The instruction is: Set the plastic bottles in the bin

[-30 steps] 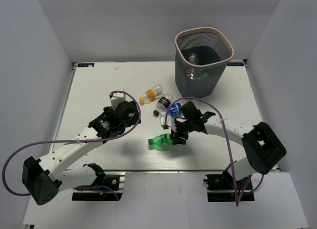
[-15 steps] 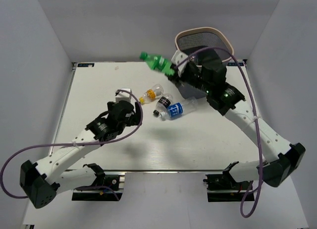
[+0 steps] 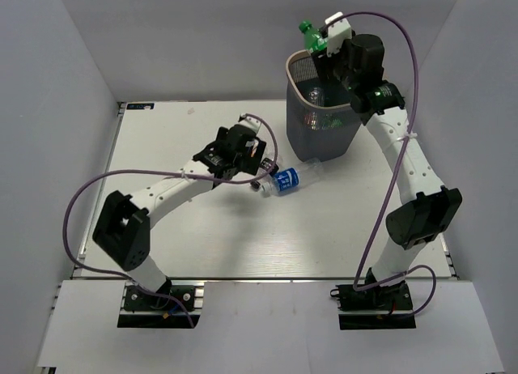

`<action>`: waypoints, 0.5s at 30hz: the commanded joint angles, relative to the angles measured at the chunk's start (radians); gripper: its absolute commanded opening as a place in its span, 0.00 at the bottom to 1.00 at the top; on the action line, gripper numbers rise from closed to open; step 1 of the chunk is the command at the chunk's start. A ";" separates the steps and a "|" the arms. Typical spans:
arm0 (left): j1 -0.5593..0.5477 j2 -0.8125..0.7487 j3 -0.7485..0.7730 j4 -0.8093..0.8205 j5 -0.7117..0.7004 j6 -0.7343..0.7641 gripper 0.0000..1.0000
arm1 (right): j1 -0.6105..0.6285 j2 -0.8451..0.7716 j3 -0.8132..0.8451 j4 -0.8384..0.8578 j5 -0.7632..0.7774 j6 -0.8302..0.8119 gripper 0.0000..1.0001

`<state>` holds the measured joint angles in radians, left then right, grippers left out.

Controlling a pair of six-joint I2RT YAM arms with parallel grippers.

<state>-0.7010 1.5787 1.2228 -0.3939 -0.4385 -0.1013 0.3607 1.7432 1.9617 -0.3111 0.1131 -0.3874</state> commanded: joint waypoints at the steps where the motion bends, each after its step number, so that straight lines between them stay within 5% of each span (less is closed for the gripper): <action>1: 0.047 0.069 0.116 0.058 0.081 0.058 1.00 | -0.031 -0.034 0.060 -0.117 -0.102 0.051 0.73; 3: 0.063 0.102 0.148 0.058 0.107 0.069 1.00 | -0.045 -0.072 0.011 -0.115 -0.169 0.070 0.90; 15: 0.173 0.338 0.352 -0.010 0.277 0.146 1.00 | -0.150 -0.312 -0.280 -0.037 -0.429 0.183 0.85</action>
<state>-0.5541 1.9011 1.5093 -0.3920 -0.2344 0.0124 0.2276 1.4940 1.7325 -0.4091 -0.2333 -0.2523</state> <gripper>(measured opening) 0.998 0.852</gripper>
